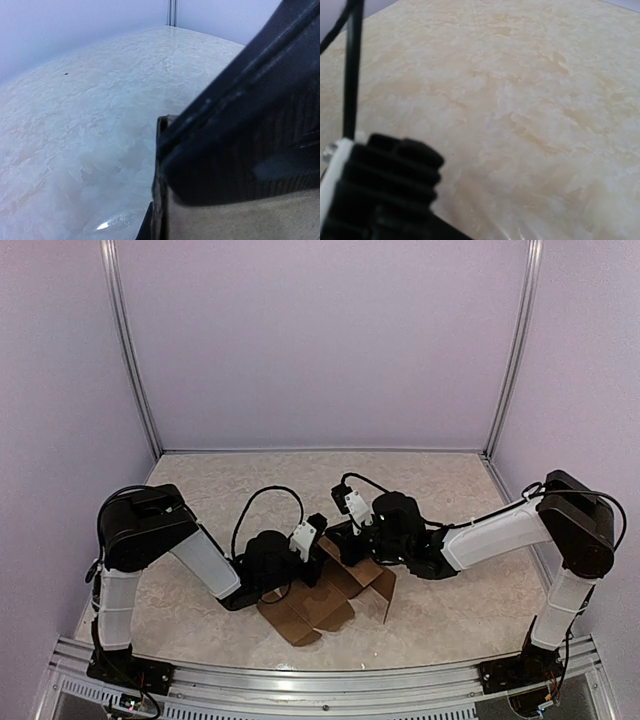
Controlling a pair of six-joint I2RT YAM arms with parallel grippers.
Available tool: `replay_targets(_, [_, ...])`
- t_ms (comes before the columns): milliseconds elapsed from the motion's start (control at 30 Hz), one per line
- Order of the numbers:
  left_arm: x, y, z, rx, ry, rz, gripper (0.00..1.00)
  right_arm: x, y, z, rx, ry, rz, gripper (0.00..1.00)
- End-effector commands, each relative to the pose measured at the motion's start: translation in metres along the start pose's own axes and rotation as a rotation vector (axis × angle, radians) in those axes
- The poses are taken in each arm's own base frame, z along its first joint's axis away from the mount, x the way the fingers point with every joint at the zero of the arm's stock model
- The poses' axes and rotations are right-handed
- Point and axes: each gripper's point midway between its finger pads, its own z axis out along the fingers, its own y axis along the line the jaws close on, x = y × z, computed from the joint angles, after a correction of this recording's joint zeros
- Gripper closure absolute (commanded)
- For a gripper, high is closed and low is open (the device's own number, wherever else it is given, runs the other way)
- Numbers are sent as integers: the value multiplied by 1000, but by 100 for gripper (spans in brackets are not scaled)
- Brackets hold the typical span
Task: Fold the paper box
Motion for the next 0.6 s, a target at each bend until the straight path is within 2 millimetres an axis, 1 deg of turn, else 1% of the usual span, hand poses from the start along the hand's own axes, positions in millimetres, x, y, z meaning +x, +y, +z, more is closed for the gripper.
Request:
replay_targets(0, [-9, -3, -5, -25, -8, 32, 100, 24, 0, 4, 7, 81, 9, 100])
replay_targets(133, [-12, -6, -6, -47, -4, 58, 100, 23, 0, 4, 8, 80, 14, 100])
replay_targets(167, [-13, -7, -6, -49, -4, 58, 96, 22, 1, 4, 7, 80, 14, 100])
replay_targets(233, [-13, -7, -8, -53, -8, 59, 86, 23, 0, 4, 10, 81, 14, 100])
replay_targets(300, [-13, -7, -9, -59, -11, 78, 80, 23, 0, 4, 9, 82, 16, 100])
replay_targets(367, [-13, -6, -9, -60, -14, 79, 77, 23, 1, 4, 8, 81, 16, 100])
replay_targets(467, [-13, -7, -9, -58, -14, 79, 76, 22, 1, 4, 7, 82, 16, 100])
replay_targets(500, [-13, -7, -9, -57, -13, 81, 78, 22, 1, 4, 9, 82, 15, 100])
replay_targets(567, [-11, -7, -8, -58, -10, 82, 86, 22, 1, 3, 9, 83, 14, 100])
